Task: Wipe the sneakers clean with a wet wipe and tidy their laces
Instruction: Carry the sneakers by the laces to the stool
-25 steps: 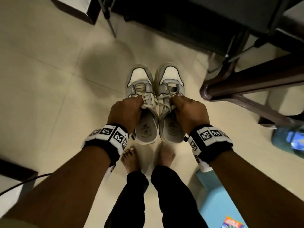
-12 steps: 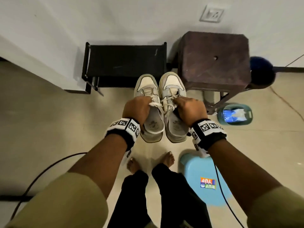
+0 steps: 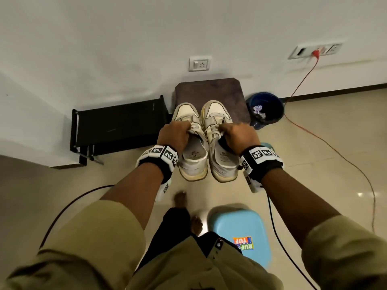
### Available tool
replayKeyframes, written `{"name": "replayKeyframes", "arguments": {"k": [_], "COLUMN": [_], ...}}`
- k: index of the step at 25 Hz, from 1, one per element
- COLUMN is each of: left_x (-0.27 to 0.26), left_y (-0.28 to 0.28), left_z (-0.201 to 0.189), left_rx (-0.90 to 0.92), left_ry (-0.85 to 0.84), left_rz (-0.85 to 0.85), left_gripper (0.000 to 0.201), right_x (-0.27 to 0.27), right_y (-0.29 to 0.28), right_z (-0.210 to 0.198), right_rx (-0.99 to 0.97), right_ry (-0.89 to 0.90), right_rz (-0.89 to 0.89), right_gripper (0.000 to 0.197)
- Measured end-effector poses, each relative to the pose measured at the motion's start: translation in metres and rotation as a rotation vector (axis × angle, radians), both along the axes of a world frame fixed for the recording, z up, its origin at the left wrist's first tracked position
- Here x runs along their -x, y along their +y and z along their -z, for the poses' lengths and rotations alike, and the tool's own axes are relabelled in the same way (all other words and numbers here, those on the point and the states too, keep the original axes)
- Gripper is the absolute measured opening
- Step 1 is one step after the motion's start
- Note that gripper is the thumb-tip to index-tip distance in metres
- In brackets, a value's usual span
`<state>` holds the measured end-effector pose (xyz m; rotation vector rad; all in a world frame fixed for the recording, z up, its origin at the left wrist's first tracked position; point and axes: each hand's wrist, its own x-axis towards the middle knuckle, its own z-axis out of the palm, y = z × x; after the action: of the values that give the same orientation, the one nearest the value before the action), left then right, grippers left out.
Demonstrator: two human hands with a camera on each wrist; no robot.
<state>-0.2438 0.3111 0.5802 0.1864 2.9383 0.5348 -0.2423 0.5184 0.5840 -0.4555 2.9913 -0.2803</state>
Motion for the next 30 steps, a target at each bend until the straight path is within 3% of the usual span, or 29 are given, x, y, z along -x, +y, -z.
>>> {"name": "replayKeyframes", "arguments": {"k": [17, 23, 30], "left_x": [0.182, 0.234, 0.268], "left_y": [0.062, 0.07, 0.081], "left_z": [0.042, 0.077, 0.156], "left_rx": [-0.013, -0.001, -0.028], "left_ry": [-0.136, -0.162, -0.179], "left_rz": [0.019, -0.037, -0.157], "left_gripper": [0.018, 0.017, 0.022], "right_x": [0.183, 0.256, 0.31], "right_y": [0.068, 0.076, 0.078], "right_z": [0.035, 0.078, 0.158], "right_rx": [-0.11, -0.111, -0.092], "right_ry": [-0.151, -0.18, -0.237], "right_rz": [-0.002, -0.065, -0.181], "right_gripper": [0.022, 0.022, 0.023]}}
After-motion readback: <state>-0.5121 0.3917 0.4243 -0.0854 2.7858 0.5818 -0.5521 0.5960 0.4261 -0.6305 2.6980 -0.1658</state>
